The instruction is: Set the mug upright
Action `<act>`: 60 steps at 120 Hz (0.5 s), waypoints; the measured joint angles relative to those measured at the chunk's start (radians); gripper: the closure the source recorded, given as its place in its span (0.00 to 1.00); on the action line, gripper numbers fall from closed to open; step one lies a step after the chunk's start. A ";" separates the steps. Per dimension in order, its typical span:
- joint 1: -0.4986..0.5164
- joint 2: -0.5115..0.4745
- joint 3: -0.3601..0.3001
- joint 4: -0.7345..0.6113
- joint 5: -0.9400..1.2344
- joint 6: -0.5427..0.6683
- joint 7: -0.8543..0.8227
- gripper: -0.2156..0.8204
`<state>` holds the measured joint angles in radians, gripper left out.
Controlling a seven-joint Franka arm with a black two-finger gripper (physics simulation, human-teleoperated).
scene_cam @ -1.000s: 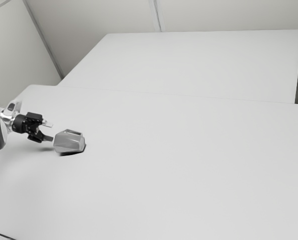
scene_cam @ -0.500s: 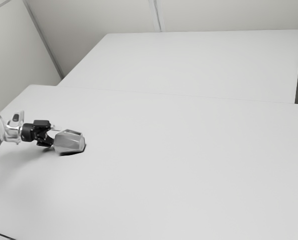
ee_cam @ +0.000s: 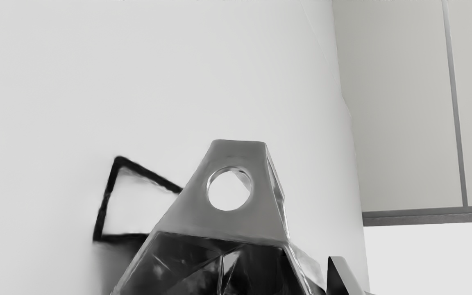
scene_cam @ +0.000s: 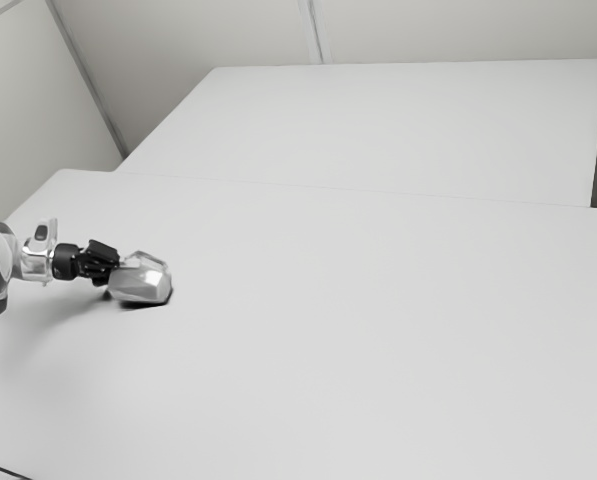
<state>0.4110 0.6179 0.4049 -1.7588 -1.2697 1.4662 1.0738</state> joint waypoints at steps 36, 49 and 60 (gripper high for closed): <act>-0.039 -0.085 -0.058 0.139 0.021 -0.034 -0.001 0.94; -0.117 -0.250 -0.165 0.128 0.312 0.090 -0.018 0.95; -0.179 -0.312 -0.270 0.109 0.575 0.217 -0.058 0.96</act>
<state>0.2321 0.3057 0.1354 -1.6502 -0.6942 1.6837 1.0160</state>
